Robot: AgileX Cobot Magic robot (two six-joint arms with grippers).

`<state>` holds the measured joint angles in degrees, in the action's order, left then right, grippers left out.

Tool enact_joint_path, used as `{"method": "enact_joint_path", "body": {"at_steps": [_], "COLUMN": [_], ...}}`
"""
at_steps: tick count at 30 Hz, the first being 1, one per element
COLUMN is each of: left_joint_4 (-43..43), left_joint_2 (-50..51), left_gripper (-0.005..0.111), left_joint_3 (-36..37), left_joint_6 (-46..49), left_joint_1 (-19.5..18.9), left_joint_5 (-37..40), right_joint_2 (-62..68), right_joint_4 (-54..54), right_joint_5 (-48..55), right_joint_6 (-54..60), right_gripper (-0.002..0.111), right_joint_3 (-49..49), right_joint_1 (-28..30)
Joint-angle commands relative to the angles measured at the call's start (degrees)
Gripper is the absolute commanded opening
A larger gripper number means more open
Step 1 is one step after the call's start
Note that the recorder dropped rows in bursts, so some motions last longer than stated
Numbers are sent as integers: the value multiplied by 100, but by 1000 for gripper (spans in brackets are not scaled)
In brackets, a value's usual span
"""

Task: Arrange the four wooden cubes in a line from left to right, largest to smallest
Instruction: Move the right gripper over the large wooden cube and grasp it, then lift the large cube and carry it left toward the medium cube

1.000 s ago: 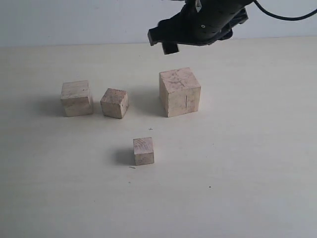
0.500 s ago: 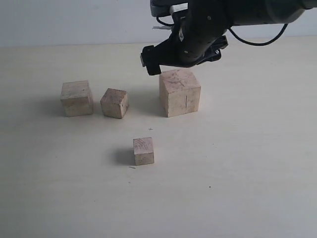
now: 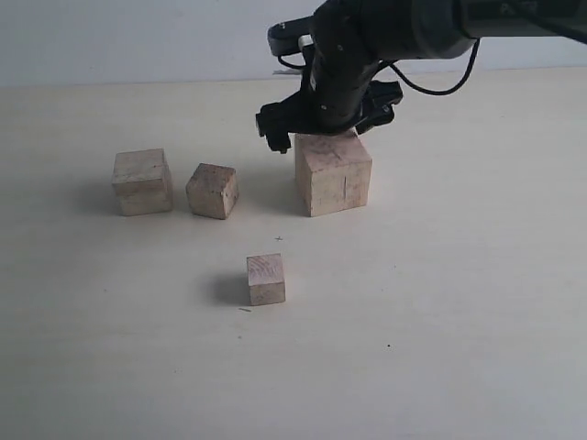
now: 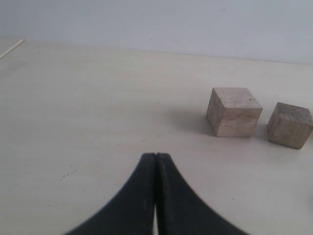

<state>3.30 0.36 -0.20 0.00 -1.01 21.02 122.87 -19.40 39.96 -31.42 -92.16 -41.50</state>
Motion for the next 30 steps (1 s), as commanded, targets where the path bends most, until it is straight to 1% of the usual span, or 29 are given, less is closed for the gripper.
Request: {"method": "enact_joint_path", "body": {"at_steps": [1, 7, 9, 10, 11, 13, 16, 17, 19, 20, 21, 23, 25, 26, 27, 28, 30], "left_joint_4": [33, 33, 33, 33, 33, 33, 33, 33, 33, 33, 33, 33, 33, 33, 33, 33, 33], "left_joint_2": [-36, -36, -36, -36, -36, -36, -36, -36, -36, -36, -36, -36, -36, -36, -36, -36, -36], "left_gripper": [0, 0, 0, 0, 0, 0, 0, 0, 0, 0, 0, 0, 0, 0, 0, 0, 0], "left_joint_3": [20, 20, 20, 20, 20, 20, 20, 20, 20, 20, 20, 20, 20, 20, 20, 20, 20], "left_joint_6": [0, 0, 0, 0, 0, 0, 0, 0, 0, 0, 0, 0, 0, 0, 0, 0, 0], "left_joint_1": [39, 39, 39, 39, 39, 39, 39, 39, 39, 39, 39, 39, 39, 39, 39, 39, 39], "left_joint_5": [-73, -73, -73, -73, -73, -73, -73, -73, -73, -73, -73, -73, -73, -73, -73, -73, -73], "right_joint_2": [208, 394, 382, 374, 345, 292, 161, 100, -22, -197, -275, -598, -872, -951, -951, -926, -794], "right_joint_4": [-53, -53, -53, -53, -53, -53, -53, -53, -53, -53, -53, -8, 415, 1229, 1655, 2863, 4617], "right_joint_5": [87, 240, 240, 253, 253, 278, 318, 318, 318, 304, 275, 73, -191, -218, -193, -15, 559], "right_joint_6": [-148, -473, -483, -483, -483, -483, -343, -175, 133, 467, 616, 1112, 2217, 3277, 3748, 5053, 6925], "right_gripper": [104, 103, 100, 96, 90, 73, 42, 30, 11, 0, 0, 0, 0, 0, 0, 0, 0], "right_joint_3": [-83, -83, -83, -95, -95, -95, -95, -95, -95, -95, -95, -95, -95, -231, -321, -601, -1089], "right_joint_1": [17, 17, 17, 17, 17, 17, 17, 17, 17, 17, 17, 17, 17, 17, 17, 17, 17]}}
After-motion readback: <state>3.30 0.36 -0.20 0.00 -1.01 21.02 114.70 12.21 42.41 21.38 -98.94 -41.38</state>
